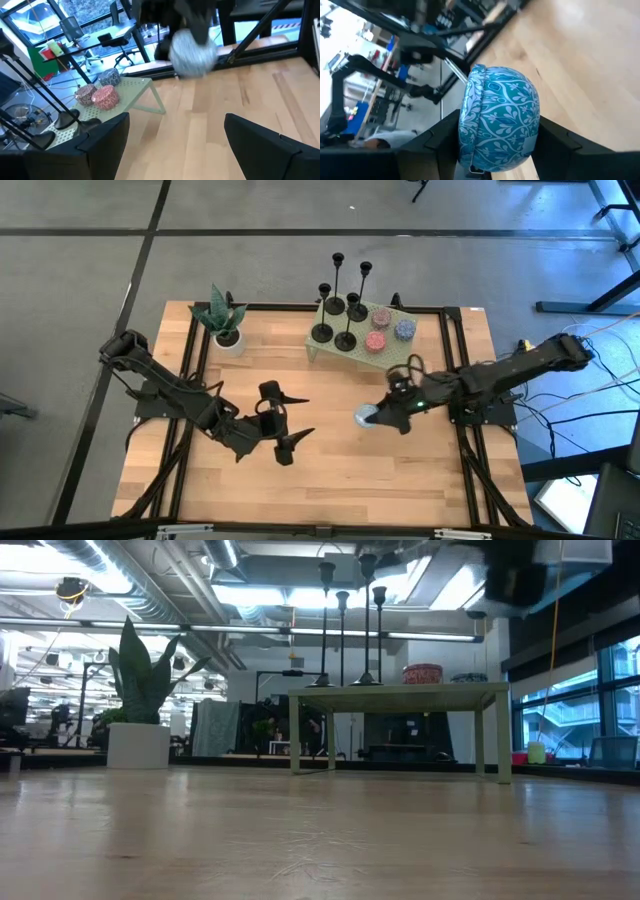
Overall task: Pick & Place candle stick holders
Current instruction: Put the light blue scented candle on the shelf
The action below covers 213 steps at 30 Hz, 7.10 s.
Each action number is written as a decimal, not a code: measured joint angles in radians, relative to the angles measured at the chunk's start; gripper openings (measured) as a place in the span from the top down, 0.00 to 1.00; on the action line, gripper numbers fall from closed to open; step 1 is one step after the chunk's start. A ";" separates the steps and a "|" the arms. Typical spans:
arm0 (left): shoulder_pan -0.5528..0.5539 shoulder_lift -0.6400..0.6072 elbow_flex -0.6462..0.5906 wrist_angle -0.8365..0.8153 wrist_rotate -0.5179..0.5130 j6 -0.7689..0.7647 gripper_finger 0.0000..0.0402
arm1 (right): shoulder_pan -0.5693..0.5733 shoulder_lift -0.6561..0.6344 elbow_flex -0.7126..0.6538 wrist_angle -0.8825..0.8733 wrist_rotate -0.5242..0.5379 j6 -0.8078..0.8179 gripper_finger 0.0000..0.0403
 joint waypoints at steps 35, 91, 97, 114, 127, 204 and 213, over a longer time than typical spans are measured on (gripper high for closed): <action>-0.202 -0.211 0.000 -0.065 -0.307 0.078 0.20 | -0.297 -0.466 -0.034 -0.657 0.295 -0.023 0.50; -0.193 -0.213 0.000 -0.068 -0.153 0.078 0.20 | -0.622 -0.485 -0.294 -0.374 0.090 -0.133 0.49; -0.193 -0.213 0.000 -0.068 -0.120 0.078 0.20 | -0.622 -0.485 -0.294 -0.336 0.065 -0.139 0.49; -0.193 -0.213 0.000 -0.068 -0.111 0.078 0.20 | -0.622 -0.485 -0.294 -0.297 0.043 -0.160 0.49; -0.193 -0.213 0.000 -0.068 -0.111 0.078 0.20 | -0.622 -0.485 -0.294 -0.282 0.045 -0.183 0.49; 0.100 -0.209 -0.025 -0.253 0.090 -0.227 0.20 | -0.622 -0.485 -0.294 -0.312 0.053 -0.144 0.49; 0.100 -0.209 -0.025 -0.257 0.102 -0.220 0.20 | -0.622 -0.485 -0.294 -0.305 0.072 -0.127 0.49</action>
